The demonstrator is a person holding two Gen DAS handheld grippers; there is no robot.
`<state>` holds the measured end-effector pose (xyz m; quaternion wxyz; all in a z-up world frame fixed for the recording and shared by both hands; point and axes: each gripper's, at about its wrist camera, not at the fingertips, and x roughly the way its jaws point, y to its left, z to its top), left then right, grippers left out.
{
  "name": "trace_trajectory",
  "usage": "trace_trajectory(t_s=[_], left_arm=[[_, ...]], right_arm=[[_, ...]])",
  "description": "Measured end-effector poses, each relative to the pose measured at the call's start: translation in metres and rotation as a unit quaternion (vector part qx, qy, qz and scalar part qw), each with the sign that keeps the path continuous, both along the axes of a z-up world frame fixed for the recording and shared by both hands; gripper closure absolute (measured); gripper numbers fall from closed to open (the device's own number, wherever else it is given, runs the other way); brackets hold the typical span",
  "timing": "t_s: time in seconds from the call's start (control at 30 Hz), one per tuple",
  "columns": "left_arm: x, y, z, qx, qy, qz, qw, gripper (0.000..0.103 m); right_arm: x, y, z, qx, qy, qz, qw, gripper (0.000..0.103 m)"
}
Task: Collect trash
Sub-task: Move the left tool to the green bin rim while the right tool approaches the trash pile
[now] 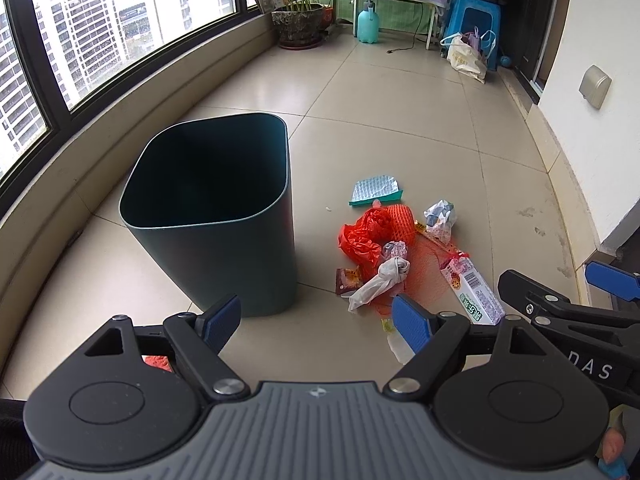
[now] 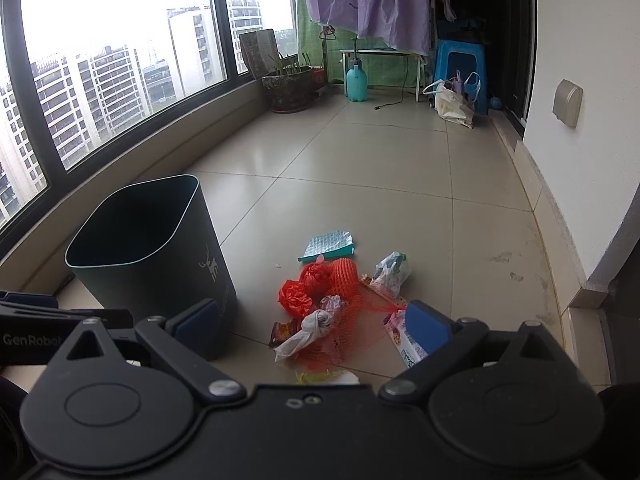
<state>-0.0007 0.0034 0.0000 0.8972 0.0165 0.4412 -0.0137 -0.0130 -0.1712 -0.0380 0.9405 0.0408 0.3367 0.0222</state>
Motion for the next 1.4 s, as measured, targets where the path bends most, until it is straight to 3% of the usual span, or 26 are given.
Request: trace_trajectory(t_s=[0.33, 0.7, 1.13, 1.4], left_arm=[[-0.001, 0.005, 0.002, -0.005, -0.007, 0.007, 0.9999, 0.020], [-0.001, 0.002, 0.012, 0.023, -0.027, 0.028, 0.9990, 0.020], [0.003, -0.014, 0.008, 0.028, -0.031, -0.019, 0.9990, 0.020], [0.016, -0.003, 0.010, 0.024, -0.020, -0.010, 0.9995, 0.020]], right_arm=[[-0.002, -0.002, 0.000, 0.008, -0.007, -0.010, 1.000, 0.003], [-0.005, -0.005, 0.006, 0.006, -0.012, -0.012, 1.000, 0.003], [-0.006, -0.010, 0.009, 0.017, -0.004, -0.023, 1.000, 0.003], [0.007, 0.001, 0.013, 0.012, 0.004, -0.010, 1.000, 0.003]])
